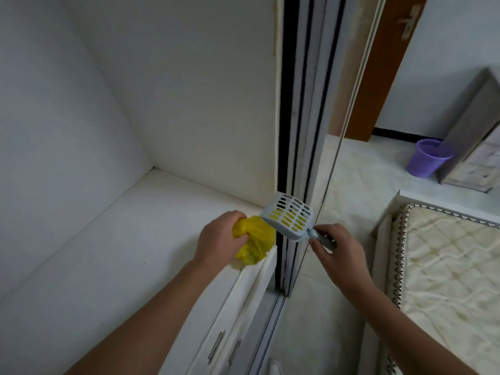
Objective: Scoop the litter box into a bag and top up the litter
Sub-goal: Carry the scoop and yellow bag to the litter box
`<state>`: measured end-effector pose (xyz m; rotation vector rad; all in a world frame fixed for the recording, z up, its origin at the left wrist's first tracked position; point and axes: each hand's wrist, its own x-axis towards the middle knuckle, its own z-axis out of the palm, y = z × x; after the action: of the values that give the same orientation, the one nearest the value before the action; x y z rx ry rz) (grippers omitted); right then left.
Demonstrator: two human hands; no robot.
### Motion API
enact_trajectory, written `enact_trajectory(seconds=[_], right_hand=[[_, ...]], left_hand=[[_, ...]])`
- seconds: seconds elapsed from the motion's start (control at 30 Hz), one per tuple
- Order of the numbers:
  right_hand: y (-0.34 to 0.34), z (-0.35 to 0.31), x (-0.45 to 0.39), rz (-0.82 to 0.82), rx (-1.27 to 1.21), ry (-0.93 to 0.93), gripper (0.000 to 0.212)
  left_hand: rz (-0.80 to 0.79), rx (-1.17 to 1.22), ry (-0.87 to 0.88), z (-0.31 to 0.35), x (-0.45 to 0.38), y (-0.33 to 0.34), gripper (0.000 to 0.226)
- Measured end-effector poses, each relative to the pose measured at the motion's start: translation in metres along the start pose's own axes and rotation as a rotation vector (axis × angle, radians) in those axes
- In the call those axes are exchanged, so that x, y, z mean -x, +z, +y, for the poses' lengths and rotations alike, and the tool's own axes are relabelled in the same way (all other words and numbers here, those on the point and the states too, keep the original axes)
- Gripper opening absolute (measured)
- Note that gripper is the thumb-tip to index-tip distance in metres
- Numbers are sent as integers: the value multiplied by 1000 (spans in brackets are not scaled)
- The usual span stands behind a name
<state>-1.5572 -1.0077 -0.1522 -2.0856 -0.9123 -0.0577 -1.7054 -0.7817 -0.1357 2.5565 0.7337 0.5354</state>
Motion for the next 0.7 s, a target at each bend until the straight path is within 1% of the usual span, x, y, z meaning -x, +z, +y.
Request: enact_trajectory(seconds=[0.13, 0.3, 0.37, 0.53, 0.6, 0.7], right_hand=[[-44, 26, 22, 63, 9, 49, 22], [-103, 57, 49, 157, 88, 97, 22], [-126, 70, 59, 192, 123, 127, 21], [-177, 96, 76, 299, 175, 166, 20], [-192, 107, 78, 311, 201, 185, 19], [-204, 126, 75, 324, 231, 224, 17]], left_hand=[[-73, -36, 147, 51, 13, 15, 27], [-128, -71, 324, 119, 10, 43, 32], [-144, -76, 370, 146, 6, 55, 34], [-182, -60, 449, 205, -12, 85, 27], [-197, -65, 496, 224, -19, 97, 31], [-221, -91, 565, 246, -32, 116, 44]])
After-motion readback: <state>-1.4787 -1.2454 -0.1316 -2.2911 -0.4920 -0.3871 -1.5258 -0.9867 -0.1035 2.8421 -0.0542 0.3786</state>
